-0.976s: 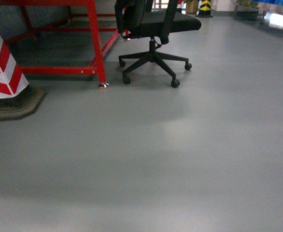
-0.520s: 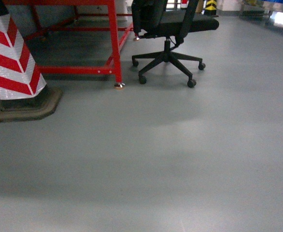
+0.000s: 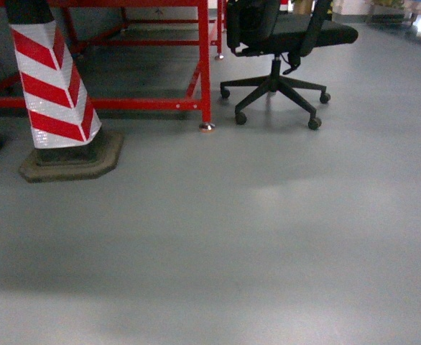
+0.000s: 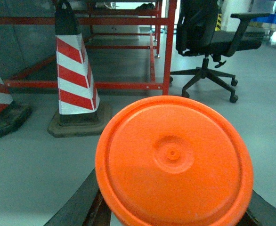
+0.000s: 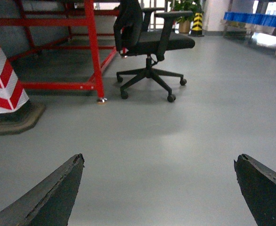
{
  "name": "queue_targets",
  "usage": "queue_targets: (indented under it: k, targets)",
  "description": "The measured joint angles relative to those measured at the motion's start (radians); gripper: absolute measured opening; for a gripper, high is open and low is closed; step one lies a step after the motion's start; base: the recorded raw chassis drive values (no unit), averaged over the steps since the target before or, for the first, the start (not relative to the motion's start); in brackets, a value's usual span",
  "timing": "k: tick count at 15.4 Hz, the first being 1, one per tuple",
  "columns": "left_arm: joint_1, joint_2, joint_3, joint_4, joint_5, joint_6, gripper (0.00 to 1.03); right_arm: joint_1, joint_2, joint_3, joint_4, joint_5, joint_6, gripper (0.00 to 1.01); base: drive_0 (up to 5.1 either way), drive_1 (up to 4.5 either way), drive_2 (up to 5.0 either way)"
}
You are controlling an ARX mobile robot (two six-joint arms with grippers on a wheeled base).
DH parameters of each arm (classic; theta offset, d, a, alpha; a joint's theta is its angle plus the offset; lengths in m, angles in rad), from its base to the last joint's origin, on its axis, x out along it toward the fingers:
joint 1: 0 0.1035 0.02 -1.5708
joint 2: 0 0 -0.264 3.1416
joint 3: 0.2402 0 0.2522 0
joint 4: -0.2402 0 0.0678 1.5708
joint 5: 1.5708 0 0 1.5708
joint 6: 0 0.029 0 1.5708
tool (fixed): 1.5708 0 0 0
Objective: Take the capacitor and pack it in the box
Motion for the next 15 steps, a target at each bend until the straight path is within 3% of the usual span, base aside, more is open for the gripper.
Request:
queue_targets:
  k: [15]
  targets:
    - [0.0,0.0,0.0,-0.001,0.0,0.0,0.44,0.0,0.0,0.0,-0.004,0.0,0.0,0.98,-5.0,2.47,2.5]
